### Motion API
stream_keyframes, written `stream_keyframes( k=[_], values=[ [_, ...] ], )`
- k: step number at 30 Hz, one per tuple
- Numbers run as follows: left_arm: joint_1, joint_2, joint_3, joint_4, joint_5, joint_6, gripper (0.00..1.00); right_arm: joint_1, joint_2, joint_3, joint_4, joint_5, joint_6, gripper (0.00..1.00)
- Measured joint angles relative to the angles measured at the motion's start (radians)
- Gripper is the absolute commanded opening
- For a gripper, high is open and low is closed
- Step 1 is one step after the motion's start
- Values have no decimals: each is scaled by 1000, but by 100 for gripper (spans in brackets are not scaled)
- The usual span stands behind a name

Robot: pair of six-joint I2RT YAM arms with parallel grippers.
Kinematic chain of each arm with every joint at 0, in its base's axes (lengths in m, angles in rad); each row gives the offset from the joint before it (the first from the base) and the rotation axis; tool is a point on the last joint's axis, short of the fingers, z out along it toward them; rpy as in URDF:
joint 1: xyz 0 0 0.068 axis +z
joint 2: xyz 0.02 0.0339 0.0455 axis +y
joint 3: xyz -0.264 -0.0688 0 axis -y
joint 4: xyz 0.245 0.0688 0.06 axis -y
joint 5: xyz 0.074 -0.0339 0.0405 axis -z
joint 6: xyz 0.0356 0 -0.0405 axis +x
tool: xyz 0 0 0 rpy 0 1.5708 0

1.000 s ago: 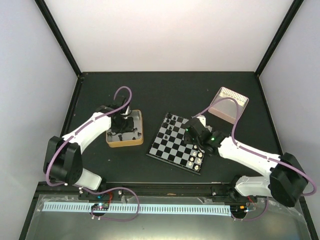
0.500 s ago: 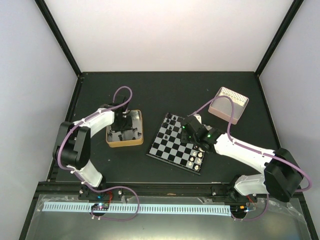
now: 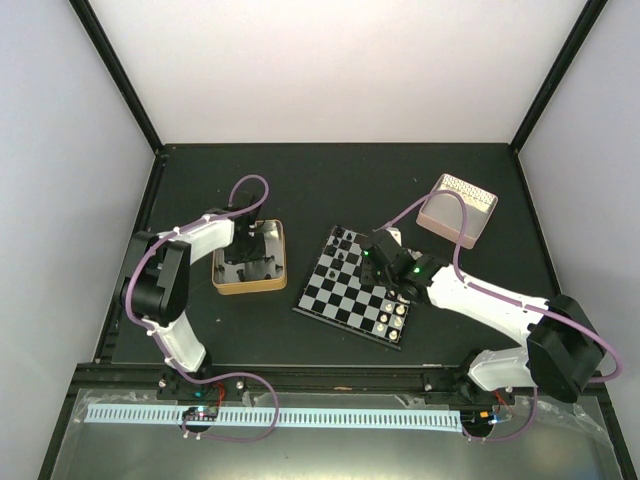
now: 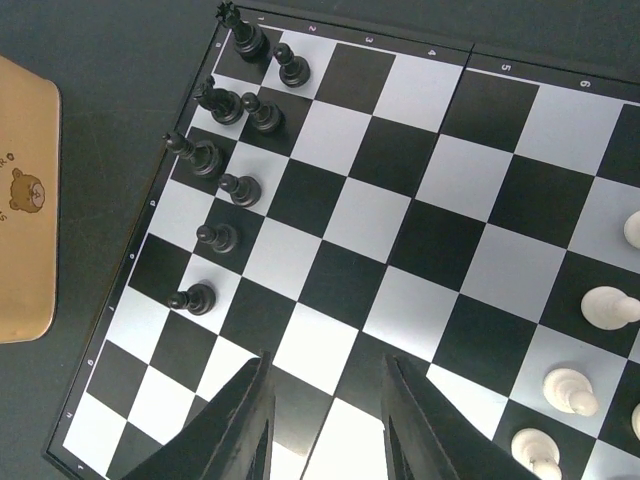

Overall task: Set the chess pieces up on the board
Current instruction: Pick up the chess piece from the storage box.

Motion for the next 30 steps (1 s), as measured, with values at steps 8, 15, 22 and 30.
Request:
stream_keyframes(
  k=[8, 15, 22, 30],
  values=[
    [0, 4, 4, 17, 0, 3, 19, 0, 0, 0, -1, -2, 0, 31],
    [0, 4, 4, 18, 0, 2, 10, 0, 0, 0, -2, -6, 0, 30],
    [0, 3, 3, 18, 0, 2, 7, 0, 0, 0, -1, -13, 0, 30],
    [0, -147, -40, 24, 91, 2, 6, 0, 0, 0, 38, -71, -19, 32]
  ],
)
